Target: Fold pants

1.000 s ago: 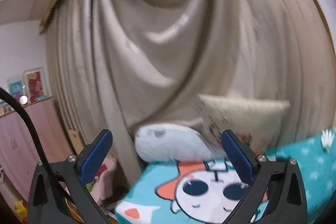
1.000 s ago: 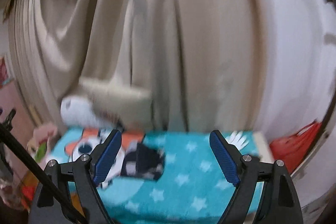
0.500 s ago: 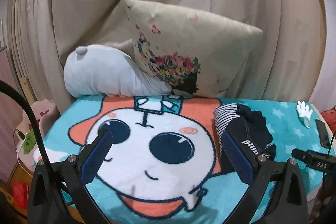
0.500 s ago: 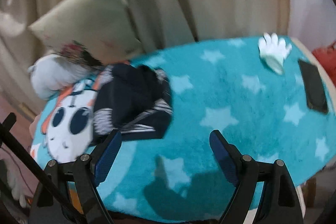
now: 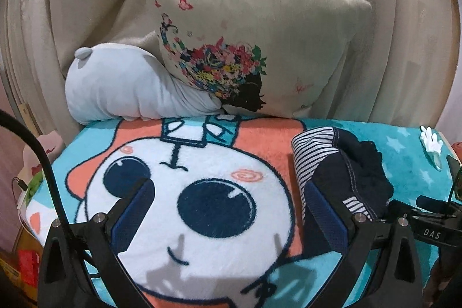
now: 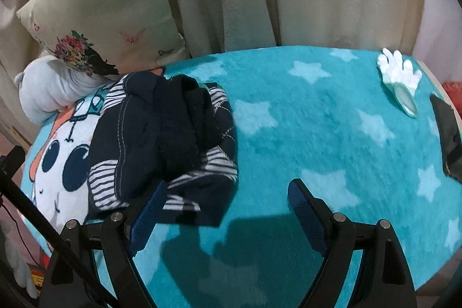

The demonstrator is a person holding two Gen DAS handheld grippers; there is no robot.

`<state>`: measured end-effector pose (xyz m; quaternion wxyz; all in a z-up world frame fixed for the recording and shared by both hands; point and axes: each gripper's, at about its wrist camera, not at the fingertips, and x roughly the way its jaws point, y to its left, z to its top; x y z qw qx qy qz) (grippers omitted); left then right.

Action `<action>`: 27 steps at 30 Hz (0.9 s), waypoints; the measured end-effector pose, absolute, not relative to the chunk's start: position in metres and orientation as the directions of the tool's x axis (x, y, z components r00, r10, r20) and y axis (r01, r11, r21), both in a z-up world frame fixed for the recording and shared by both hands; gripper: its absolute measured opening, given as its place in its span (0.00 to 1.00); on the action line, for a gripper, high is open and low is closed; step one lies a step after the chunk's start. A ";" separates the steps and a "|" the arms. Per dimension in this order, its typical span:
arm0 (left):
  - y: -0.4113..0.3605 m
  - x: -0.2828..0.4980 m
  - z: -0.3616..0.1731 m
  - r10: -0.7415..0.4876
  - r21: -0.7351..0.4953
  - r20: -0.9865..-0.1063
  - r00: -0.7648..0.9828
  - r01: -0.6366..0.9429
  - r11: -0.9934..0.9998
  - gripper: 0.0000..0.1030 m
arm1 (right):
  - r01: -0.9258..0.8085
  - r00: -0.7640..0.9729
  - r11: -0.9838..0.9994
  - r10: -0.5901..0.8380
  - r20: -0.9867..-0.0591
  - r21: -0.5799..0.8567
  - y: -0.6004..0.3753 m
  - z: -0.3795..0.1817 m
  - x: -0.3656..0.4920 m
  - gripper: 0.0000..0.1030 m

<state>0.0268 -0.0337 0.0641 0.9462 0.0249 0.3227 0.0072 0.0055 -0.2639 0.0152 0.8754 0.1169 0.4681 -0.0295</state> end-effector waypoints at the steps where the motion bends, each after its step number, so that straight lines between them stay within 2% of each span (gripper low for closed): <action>1: -0.034 0.029 0.062 0.028 0.050 -0.615 0.788 0.003 0.999 1.00 | 0.160 0.556 0.972 0.053 -0.829 0.170 -0.263 0.013 0.008 0.86; 14: -0.030 0.049 0.036 0.012 0.034 -0.675 0.738 0.014 0.999 1.00 | 0.174 0.526 0.970 0.052 -0.849 0.168 -0.262 0.002 0.019 0.86; 27: -0.021 0.044 0.035 0.001 0.003 -0.679 0.734 0.002 1.000 1.00 | 0.166 0.527 0.973 0.049 -0.849 0.158 -0.256 0.004 0.015 0.86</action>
